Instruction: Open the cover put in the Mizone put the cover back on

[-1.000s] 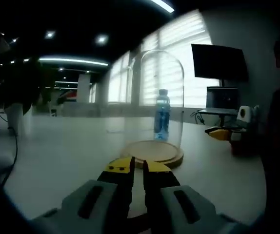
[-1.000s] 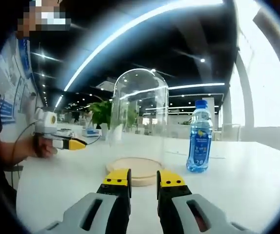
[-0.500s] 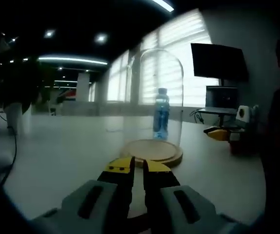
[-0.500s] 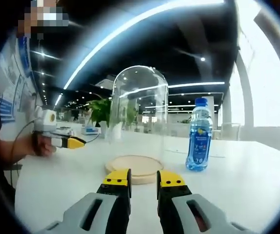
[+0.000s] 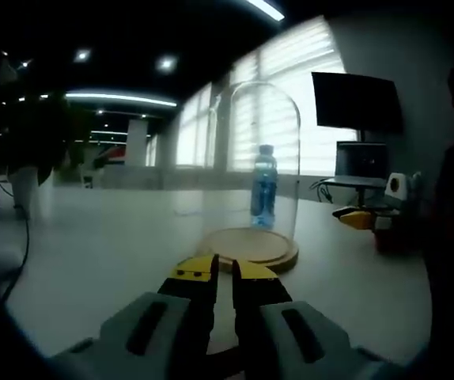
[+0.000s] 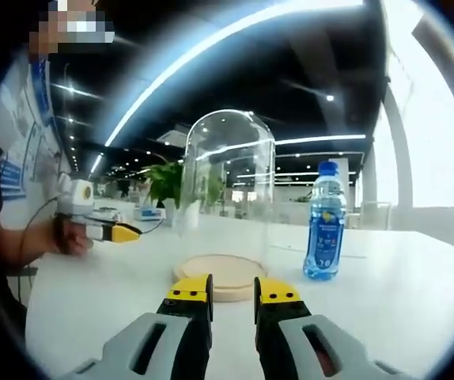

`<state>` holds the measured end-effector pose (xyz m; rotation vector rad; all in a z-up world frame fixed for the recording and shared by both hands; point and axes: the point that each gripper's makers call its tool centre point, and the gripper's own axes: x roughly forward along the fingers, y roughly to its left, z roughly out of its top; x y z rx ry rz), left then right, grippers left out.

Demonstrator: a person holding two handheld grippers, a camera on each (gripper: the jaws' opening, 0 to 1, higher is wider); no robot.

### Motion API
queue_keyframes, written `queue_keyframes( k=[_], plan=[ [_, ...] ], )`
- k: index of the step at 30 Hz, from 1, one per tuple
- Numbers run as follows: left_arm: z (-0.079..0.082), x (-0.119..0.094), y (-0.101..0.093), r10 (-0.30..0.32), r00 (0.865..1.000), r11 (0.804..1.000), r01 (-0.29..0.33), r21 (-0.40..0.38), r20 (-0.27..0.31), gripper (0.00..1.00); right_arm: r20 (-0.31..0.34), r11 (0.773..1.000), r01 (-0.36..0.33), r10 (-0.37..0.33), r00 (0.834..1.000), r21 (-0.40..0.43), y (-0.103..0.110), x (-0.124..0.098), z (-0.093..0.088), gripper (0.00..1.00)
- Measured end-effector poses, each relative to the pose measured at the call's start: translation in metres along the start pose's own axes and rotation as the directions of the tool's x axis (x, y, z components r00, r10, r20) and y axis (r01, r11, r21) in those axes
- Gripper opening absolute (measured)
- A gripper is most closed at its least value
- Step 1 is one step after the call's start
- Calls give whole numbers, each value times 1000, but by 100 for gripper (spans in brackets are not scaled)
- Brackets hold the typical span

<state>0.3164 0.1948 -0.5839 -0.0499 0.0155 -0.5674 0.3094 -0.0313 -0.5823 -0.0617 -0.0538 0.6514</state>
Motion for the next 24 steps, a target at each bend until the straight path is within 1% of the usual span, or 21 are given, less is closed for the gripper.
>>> queue_keyframes(
  k=[5, 24],
  plan=[
    [-1, 0, 0, 0, 1000, 1000, 0, 3, -4, 4, -3, 1000, -2, 2, 1000, -10, 1, 1, 0, 15],
    [-3, 0, 0, 1, 1000, 1000, -1, 0, -16, 4, -2, 1000, 9, -9, 1000, -1, -1, 1, 0, 15]
  ],
)
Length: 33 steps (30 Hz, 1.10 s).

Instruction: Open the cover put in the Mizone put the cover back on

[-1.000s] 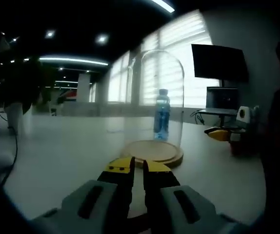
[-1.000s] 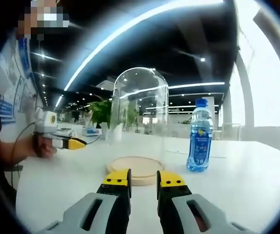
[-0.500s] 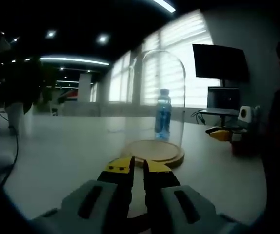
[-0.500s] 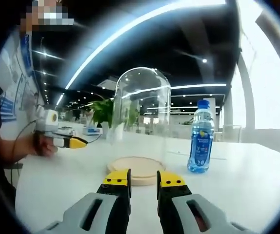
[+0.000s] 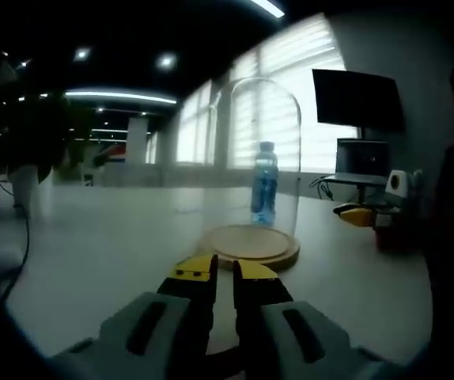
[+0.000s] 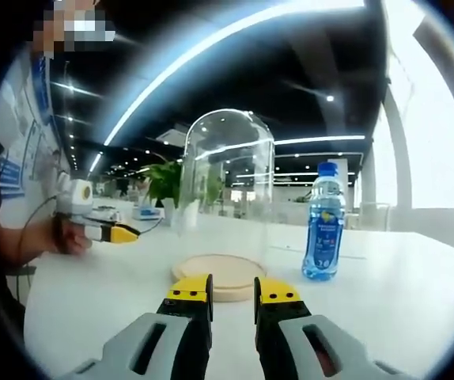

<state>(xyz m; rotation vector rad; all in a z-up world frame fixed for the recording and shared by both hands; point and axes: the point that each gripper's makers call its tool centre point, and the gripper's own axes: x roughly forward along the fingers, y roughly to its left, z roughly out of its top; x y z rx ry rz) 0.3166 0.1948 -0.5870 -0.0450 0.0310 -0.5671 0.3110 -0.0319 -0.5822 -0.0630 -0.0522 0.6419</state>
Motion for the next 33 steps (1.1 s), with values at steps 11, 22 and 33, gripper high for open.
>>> queue_keyframes(
  k=[11, 22, 33],
  plan=[
    [0, 0, -2, -7, 1000, 1000, 7, 6, 1, 4, 1, 1000, 0, 0, 1000, -4, 0, 0, 0, 15],
    [-2, 0, -4, -16, 1000, 1000, 16, 18, -8, 5, -1, 1000, 1, -1, 1000, -8, 0, 0, 0, 15],
    [-3, 1, -4, -16, 1000, 1000, 16, 16, -14, 5, -3, 1000, 0, 0, 1000, -14, 0, -1, -1, 15]
  ],
)
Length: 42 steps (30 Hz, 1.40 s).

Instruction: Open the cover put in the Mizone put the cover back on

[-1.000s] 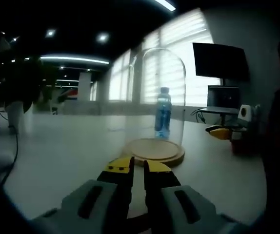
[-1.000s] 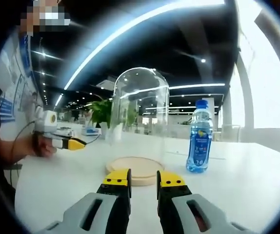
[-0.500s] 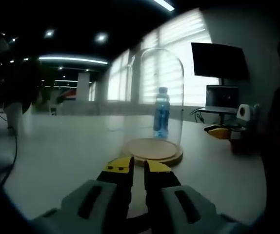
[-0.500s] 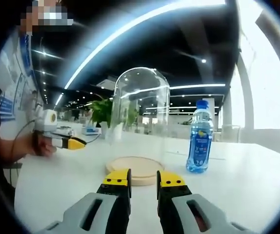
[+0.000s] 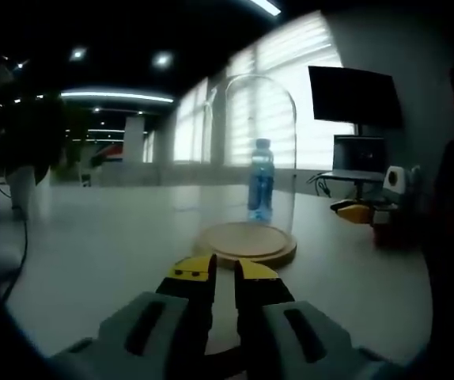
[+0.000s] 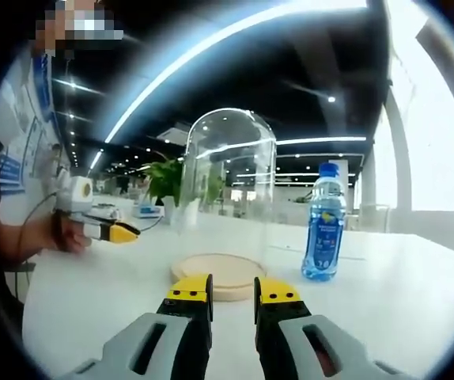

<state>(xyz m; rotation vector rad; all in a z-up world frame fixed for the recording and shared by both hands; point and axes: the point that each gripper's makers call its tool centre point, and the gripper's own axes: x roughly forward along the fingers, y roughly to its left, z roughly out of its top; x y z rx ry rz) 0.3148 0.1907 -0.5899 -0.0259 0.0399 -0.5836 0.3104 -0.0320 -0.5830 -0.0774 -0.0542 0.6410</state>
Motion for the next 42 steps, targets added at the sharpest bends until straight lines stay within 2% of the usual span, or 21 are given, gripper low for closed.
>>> queue_keyframes(
  k=[42],
  plan=[
    [-3, 1, 0, 2, 1000, 1000, -2, 4, -15, 6, -7, 1000, 10, -10, 1000, 1, -3, 0, -2, 15]
  ],
)
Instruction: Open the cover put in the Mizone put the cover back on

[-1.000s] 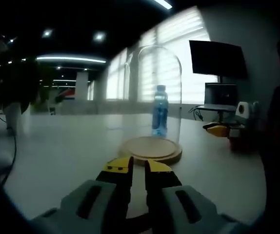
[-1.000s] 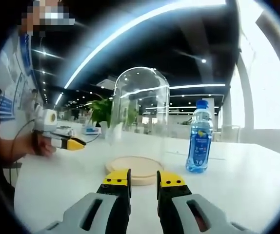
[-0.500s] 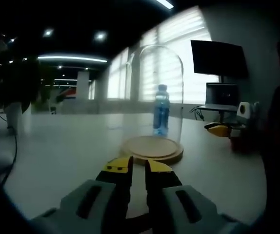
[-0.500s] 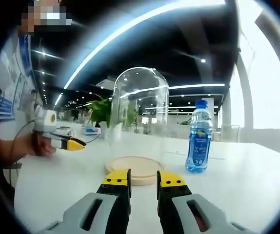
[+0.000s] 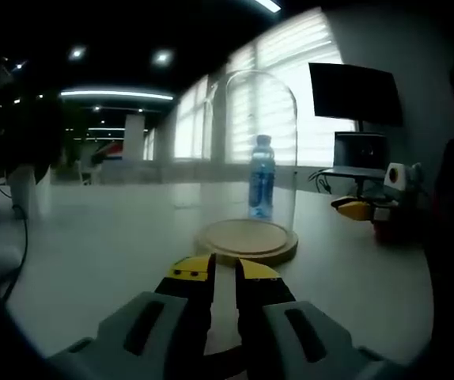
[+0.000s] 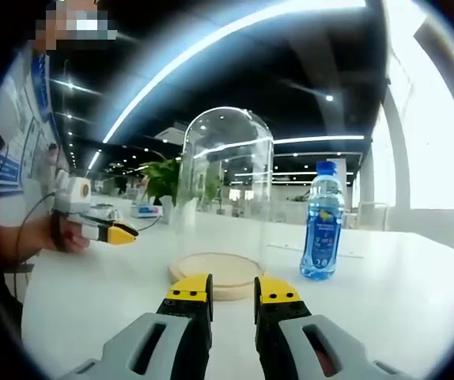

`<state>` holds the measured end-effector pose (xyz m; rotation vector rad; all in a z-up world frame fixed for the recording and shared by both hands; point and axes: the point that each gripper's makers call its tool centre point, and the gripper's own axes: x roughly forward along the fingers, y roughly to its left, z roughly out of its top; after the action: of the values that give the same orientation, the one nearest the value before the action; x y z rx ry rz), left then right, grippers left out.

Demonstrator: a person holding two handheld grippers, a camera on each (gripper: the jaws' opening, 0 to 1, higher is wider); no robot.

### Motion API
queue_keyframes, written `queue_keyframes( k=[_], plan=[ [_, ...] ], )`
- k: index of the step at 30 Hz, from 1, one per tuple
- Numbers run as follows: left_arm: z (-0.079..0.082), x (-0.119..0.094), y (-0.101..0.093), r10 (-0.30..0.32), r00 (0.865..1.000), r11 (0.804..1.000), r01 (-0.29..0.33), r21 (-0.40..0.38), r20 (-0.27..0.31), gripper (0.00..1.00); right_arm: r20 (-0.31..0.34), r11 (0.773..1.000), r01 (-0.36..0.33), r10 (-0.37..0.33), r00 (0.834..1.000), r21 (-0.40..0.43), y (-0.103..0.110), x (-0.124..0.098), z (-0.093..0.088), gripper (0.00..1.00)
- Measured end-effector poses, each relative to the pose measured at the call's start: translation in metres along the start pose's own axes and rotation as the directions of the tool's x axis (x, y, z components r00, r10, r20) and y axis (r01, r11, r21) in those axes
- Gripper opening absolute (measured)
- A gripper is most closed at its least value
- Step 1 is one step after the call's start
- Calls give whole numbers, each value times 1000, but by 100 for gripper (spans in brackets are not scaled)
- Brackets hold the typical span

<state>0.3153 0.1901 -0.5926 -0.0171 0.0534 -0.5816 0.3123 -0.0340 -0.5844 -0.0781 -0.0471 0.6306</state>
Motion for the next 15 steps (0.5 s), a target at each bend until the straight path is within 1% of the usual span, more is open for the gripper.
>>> queue_keyframes(
  k=[15],
  plan=[
    [0, -1, 0, 2, 1000, 1000, -2, -2, 1, 6, -1, 1000, 6, -6, 1000, 12, -2, 0, -1, 15]
  ],
)
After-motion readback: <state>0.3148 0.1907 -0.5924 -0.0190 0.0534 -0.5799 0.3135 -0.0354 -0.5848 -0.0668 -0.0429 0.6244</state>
